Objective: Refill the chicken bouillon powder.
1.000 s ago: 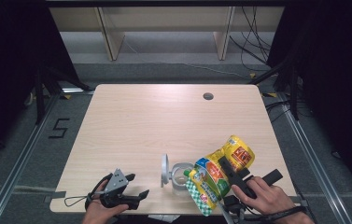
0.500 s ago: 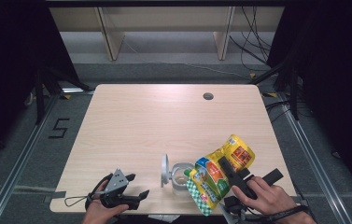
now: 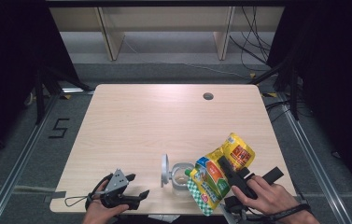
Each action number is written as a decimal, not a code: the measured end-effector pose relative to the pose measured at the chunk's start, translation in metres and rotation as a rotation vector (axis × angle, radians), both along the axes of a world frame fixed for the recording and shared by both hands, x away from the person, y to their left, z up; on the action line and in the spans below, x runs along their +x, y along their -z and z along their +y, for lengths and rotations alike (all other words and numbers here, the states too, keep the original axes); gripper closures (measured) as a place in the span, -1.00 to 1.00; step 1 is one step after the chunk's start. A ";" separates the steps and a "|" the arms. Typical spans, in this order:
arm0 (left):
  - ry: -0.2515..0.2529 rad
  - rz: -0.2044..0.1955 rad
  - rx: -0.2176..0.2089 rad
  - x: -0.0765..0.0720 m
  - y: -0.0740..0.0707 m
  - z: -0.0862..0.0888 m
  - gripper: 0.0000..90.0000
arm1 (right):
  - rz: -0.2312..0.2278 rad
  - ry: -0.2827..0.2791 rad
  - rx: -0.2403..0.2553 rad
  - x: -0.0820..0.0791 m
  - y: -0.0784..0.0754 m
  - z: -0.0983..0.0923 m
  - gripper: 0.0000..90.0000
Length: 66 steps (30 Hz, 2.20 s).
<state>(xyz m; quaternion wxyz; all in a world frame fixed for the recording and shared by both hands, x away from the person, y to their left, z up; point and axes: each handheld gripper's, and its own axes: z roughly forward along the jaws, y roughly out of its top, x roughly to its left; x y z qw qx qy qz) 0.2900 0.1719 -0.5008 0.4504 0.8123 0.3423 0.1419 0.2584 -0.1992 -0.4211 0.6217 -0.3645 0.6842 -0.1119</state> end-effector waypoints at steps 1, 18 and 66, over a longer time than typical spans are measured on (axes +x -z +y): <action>0.000 -0.001 -0.004 0.000 0.000 0.000 -0.53 | 0.004 -0.001 -0.005 0.000 0.000 0.000 0.04; -0.009 0.014 -0.009 0.000 0.001 -0.001 -0.52 | -0.005 -0.013 -0.013 -0.001 -0.004 -0.002 0.06; -0.008 0.016 -0.018 -0.001 0.002 -0.003 -0.52 | 0.013 -0.057 0.003 -0.004 -0.007 -0.005 0.09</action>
